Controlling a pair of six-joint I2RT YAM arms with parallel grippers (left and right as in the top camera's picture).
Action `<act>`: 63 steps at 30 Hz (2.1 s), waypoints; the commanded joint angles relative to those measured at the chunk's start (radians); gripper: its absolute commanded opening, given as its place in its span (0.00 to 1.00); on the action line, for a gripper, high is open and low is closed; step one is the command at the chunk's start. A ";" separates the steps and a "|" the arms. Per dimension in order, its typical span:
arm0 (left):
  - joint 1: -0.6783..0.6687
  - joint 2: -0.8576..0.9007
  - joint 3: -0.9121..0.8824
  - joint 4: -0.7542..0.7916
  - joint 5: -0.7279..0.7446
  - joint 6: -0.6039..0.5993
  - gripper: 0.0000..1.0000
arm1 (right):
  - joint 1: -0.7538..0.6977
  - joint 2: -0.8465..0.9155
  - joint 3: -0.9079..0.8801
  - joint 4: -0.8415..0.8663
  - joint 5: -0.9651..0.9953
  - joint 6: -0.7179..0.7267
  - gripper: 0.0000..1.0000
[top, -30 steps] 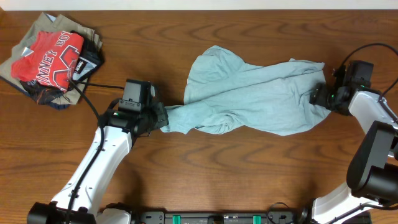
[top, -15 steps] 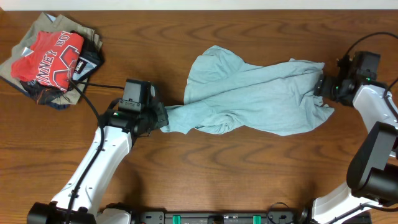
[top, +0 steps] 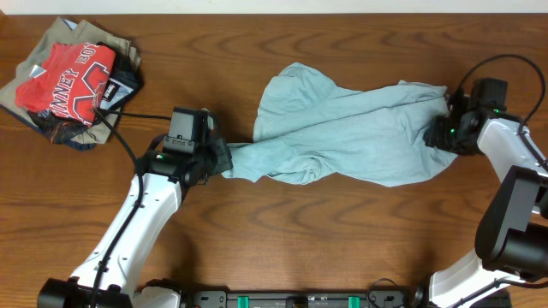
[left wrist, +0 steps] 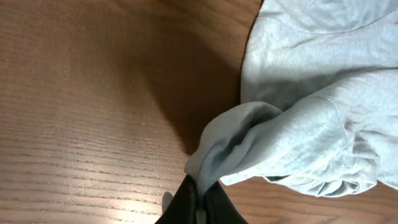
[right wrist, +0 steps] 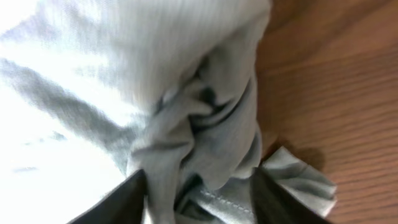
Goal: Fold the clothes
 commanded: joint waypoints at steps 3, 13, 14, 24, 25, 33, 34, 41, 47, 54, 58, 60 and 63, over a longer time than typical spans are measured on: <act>0.005 -0.003 0.011 0.005 -0.013 0.002 0.06 | 0.005 0.014 -0.023 -0.013 -0.006 -0.003 0.40; 0.005 -0.003 0.011 0.005 -0.013 0.002 0.06 | 0.005 0.012 0.018 -0.172 -0.076 0.000 0.01; 0.005 -0.003 0.011 0.005 -0.013 0.002 0.06 | 0.004 0.012 0.048 -0.237 -0.078 0.017 0.01; 0.005 -0.003 0.011 0.019 -0.013 0.002 0.06 | -0.060 0.012 0.561 -0.564 -0.070 0.093 0.11; 0.005 -0.003 0.011 0.021 -0.013 0.002 0.06 | -0.060 0.012 0.575 -0.519 -0.070 0.105 0.19; 0.004 -0.003 0.011 0.023 -0.013 0.002 0.06 | -0.042 0.026 0.560 -0.462 -0.056 0.146 0.66; 0.004 -0.003 0.011 0.023 -0.013 0.002 0.06 | -0.037 0.026 0.548 -0.488 -0.038 0.146 0.66; 0.004 -0.003 0.011 0.023 -0.013 0.002 0.06 | -0.039 0.026 0.402 -0.621 0.190 0.156 0.70; 0.004 -0.003 0.011 0.024 -0.013 0.002 0.06 | -0.047 0.026 0.228 -0.544 0.214 0.196 0.68; 0.004 -0.003 0.011 0.024 -0.013 0.002 0.06 | -0.043 0.026 0.058 -0.280 0.032 0.172 0.67; 0.004 -0.003 0.011 0.023 -0.013 0.002 0.06 | -0.039 0.026 -0.025 -0.126 -0.064 0.169 0.61; 0.004 -0.003 0.011 0.023 -0.013 0.002 0.06 | -0.028 0.026 -0.069 -0.056 -0.075 0.169 0.55; 0.004 -0.003 0.011 0.024 -0.013 0.002 0.06 | -0.010 0.026 -0.116 -0.005 -0.074 0.169 0.27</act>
